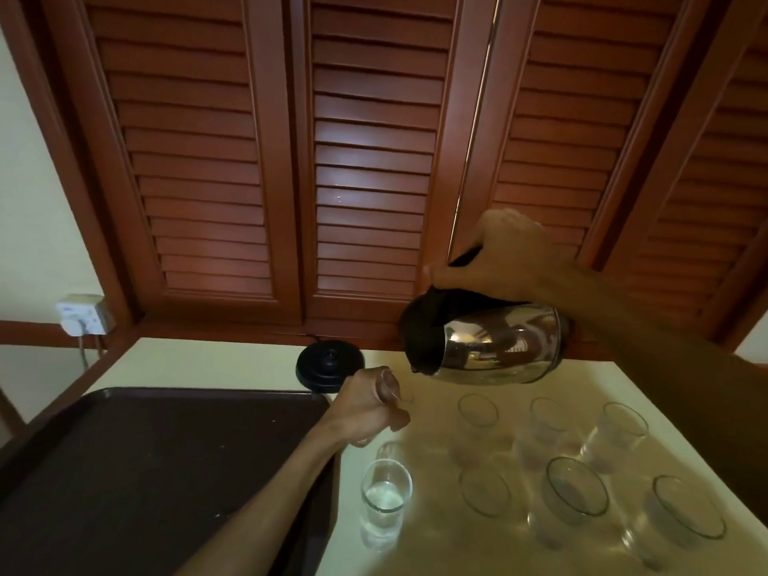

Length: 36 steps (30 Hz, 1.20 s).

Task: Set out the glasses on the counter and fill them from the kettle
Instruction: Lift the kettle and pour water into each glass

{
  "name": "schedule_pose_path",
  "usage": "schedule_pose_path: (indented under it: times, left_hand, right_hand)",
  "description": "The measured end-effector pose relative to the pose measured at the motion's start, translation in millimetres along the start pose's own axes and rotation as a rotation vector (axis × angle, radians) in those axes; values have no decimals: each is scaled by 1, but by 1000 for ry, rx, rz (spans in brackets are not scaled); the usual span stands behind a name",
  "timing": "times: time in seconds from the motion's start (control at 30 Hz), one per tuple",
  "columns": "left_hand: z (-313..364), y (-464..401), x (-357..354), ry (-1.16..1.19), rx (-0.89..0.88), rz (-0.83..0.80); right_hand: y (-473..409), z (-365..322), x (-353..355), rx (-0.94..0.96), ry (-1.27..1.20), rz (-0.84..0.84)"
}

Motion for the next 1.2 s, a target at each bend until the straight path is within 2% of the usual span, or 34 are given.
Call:
schedule_pose_path:
  times: [0.23,0.6,0.73,1.2]
  left_hand:
    - [-7,-3,-7,-21,21,-19]
    - [-14,-7,-17,103,48,-54]
    - [-15,-7,-18,72,67,-48]
    - [-19,-4,-21,90,101,-72]
  right_hand:
    - [-10,-9,-3,54,159,5]
    - [-11,-34,0,131,266,-101]
    - [-9,-43,0,159,327,-134]
    - [-9,-53,-3,141,332,-147]
Point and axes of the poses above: each hand's wrist, its own y-axis away from the middle knuckle, its own x-axis out of the back of the hand, z = x × y, the point moved 7 cm from there along -y, towards the middle knuckle, and after that the axes turned 1 degree about z, right-handed, at the moved point
